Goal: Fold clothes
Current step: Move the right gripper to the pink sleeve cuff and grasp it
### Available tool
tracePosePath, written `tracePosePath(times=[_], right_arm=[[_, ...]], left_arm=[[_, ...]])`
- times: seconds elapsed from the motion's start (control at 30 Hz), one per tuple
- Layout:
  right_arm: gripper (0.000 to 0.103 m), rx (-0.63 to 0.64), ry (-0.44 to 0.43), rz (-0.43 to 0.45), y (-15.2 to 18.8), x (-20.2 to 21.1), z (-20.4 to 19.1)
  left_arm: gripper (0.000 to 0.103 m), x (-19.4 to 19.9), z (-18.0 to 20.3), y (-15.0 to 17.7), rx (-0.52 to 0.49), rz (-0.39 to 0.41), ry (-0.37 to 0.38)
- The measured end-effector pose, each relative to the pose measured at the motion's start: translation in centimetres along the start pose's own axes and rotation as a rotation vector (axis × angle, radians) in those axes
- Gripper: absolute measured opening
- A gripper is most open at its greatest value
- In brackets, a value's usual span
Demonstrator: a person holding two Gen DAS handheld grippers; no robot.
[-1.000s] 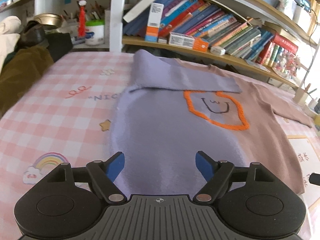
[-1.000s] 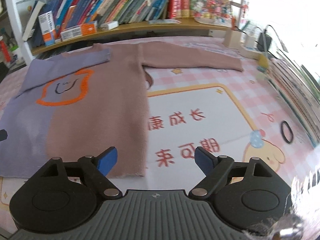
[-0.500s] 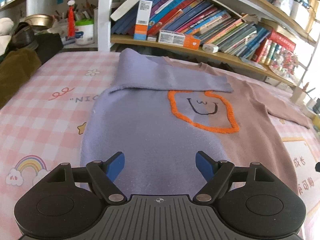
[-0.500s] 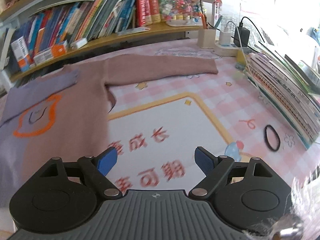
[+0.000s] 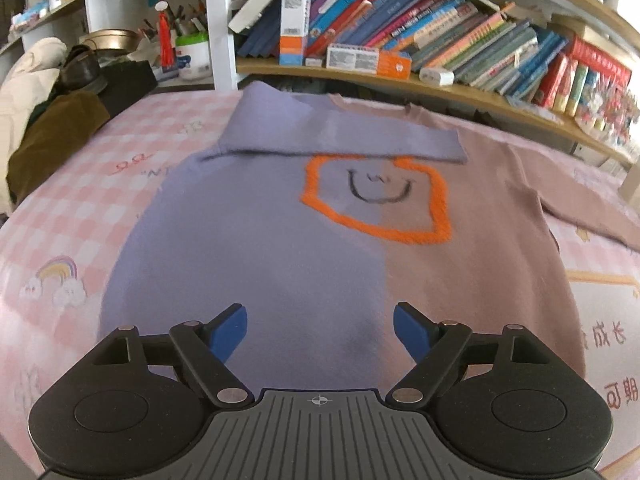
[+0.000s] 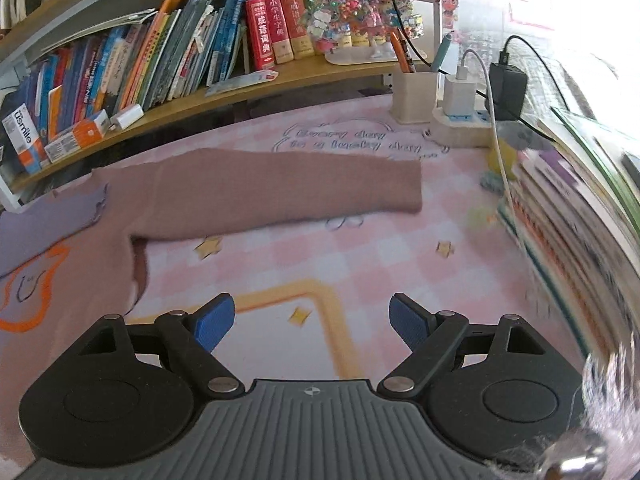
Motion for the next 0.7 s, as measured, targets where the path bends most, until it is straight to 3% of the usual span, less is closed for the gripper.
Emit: tracePosePath(times=[0.2, 0.5, 0.7], right_arm=[[0.084, 0.027, -0.05, 0.002, -2.9, -2.8, 2.6], [0.08, -0.005, -0.098, -0.032, -4.5, -5.8, 4.7], [0.056, -0.059, -0.096, -0.057, -5.1, -7.6, 6.1]], left_arm=[[0.083, 1.9, 2.8, 0.8, -0.016, 0.02, 0.004], [0.083, 2.6, 4.0, 1.9, -0.007, -0.022, -0.036], [0.083, 3.2, 3.6, 2.6, 0.013, -0.037, -0.067]])
Point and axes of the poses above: each gripper's, at about its wrist camera, not at the fingertips, and x roughly against the way its jaws point, z to its right, y to its underside, the point moved 8 cm from there along -x, roughly the way its jaws point, and after that the axes turned 3 degrees about z, right-handed, at the moved point
